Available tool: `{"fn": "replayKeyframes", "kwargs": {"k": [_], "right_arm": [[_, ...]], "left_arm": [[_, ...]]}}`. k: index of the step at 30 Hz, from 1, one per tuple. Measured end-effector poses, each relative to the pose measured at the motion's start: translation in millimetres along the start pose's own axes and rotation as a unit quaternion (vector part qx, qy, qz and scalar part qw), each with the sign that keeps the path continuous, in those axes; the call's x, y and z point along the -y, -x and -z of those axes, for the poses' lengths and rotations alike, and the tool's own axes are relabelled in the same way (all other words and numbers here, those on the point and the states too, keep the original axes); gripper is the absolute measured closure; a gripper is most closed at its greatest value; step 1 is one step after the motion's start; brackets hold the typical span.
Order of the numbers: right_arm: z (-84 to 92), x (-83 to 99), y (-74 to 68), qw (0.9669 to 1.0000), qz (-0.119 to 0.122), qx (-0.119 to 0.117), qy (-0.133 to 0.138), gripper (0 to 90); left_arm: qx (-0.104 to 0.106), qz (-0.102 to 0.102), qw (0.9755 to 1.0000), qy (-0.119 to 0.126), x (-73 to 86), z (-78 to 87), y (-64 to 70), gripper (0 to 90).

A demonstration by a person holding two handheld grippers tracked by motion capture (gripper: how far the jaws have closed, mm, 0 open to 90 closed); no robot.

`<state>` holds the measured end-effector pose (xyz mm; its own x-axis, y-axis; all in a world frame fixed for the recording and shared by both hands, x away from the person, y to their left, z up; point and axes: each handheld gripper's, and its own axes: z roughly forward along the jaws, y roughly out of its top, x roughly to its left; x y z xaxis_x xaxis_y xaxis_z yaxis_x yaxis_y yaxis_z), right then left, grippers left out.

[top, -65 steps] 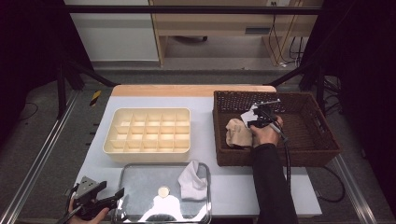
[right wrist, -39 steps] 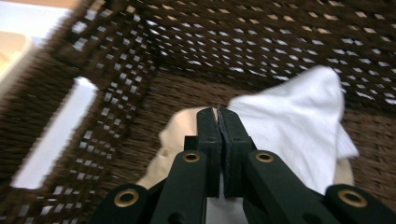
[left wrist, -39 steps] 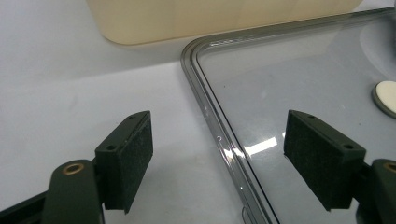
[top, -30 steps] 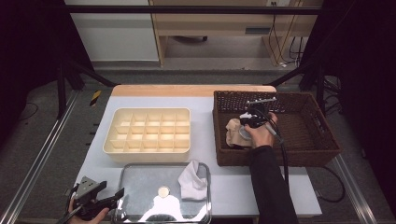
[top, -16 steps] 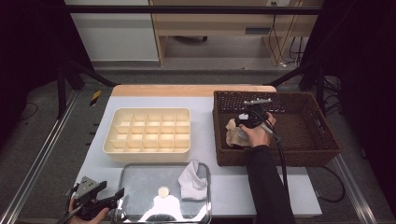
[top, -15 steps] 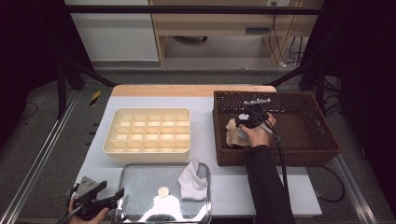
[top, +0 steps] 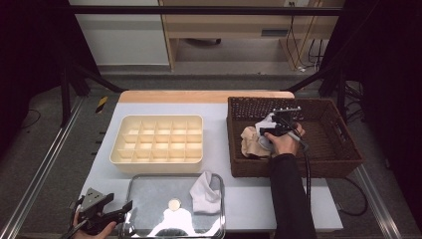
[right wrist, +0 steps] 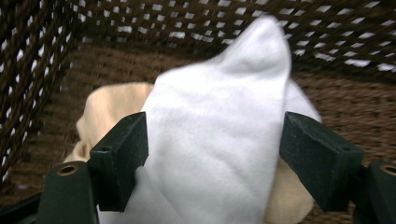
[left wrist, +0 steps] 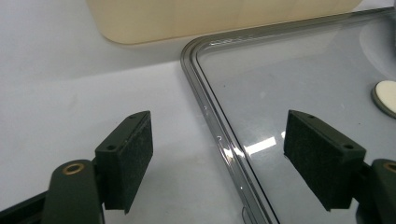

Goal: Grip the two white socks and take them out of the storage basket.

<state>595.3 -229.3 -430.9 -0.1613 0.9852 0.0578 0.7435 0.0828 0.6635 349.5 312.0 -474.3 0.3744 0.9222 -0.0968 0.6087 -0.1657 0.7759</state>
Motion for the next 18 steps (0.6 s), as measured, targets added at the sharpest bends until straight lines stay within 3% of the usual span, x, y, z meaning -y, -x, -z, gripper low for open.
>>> {"fn": "replayKeyframes", "kwargs": {"k": [7,8,14,18], "right_arm": [[-7.5,2.4,0.5,0.9993,-0.004,-0.014,-0.034,32.4],[-7.7,3.1,1.2,0.9992,0.005,-0.012,-0.037,39.2],[-2.0,2.5,1.5,0.9990,0.005,-0.023,-0.040,71.8],[5.8,0.1,-0.3,0.9991,-0.006,-0.022,-0.036,79.9]], "left_arm": [[0.000,-0.001,1.0000,0.000,0.0,0.1,-0.1,23.4],[0.001,-0.003,1.0000,-0.001,0.0,0.3,-0.3,23.4],[0.000,-0.003,1.0000,-0.001,0.0,0.4,-0.1,23.4],[0.000,-0.001,1.0000,0.000,0.0,0.1,0.0,23.4]]}}
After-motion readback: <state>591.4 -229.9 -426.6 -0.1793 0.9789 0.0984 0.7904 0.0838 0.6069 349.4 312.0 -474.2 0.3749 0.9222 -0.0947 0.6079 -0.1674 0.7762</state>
